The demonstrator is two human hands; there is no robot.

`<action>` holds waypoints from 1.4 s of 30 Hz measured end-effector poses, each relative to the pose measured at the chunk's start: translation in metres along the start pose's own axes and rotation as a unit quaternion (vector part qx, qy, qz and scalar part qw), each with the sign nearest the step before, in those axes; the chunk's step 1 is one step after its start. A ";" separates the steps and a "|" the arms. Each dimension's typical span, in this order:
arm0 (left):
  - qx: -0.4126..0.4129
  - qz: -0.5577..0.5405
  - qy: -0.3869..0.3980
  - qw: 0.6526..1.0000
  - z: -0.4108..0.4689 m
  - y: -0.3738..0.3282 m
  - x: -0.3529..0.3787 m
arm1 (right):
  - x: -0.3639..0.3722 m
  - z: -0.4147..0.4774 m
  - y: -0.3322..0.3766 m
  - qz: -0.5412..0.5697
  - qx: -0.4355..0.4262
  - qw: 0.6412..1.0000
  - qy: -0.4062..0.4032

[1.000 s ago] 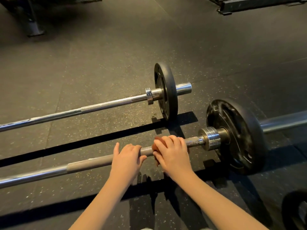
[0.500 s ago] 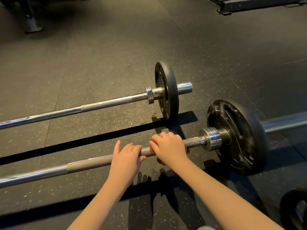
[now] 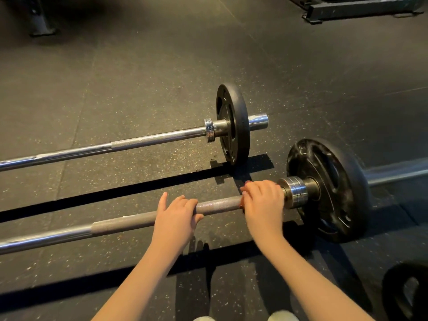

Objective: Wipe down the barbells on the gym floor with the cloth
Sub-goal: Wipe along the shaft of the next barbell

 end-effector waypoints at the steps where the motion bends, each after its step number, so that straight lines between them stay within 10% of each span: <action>1: 0.002 0.002 -0.005 1.000 0.000 0.001 0.001 | 0.005 -0.008 0.013 0.012 -0.020 1.000 0.007; 6: 0.012 0.006 -0.025 1.000 0.001 -0.001 0.002 | 0.003 -0.006 0.012 0.013 -0.171 0.983 0.069; 14: 0.027 -0.003 -0.055 0.998 -0.005 0.000 0.002 | 0.008 -0.019 0.005 -0.002 0.070 0.998 0.003; 21: 0.056 0.025 -0.068 0.996 -0.005 -0.001 0.000 | -0.006 -0.012 0.009 -0.008 -0.127 0.987 0.093; 29: 0.054 0.034 -0.037 0.997 -0.001 0.000 -0.001 | -0.007 -0.016 0.009 0.002 0.034 0.998 0.048; 35: 0.045 0.046 -0.030 0.997 -0.002 -0.004 -0.004 | 0.000 -0.016 0.033 0.000 -0.105 0.987 0.121; 42: 0.064 0.051 -0.020 0.996 -0.008 0.007 -0.003 | 0.009 -0.028 0.046 0.008 0.075 0.996 0.046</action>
Point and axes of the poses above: each hand's wrist, its own z-axis towards the middle knuckle, its own x-axis out of the palm, y = z × x, the point moved 1 cm from there along z, towards the middle knuckle, and after that the axes turned 5 degrees about x, right-handed, at the moved point
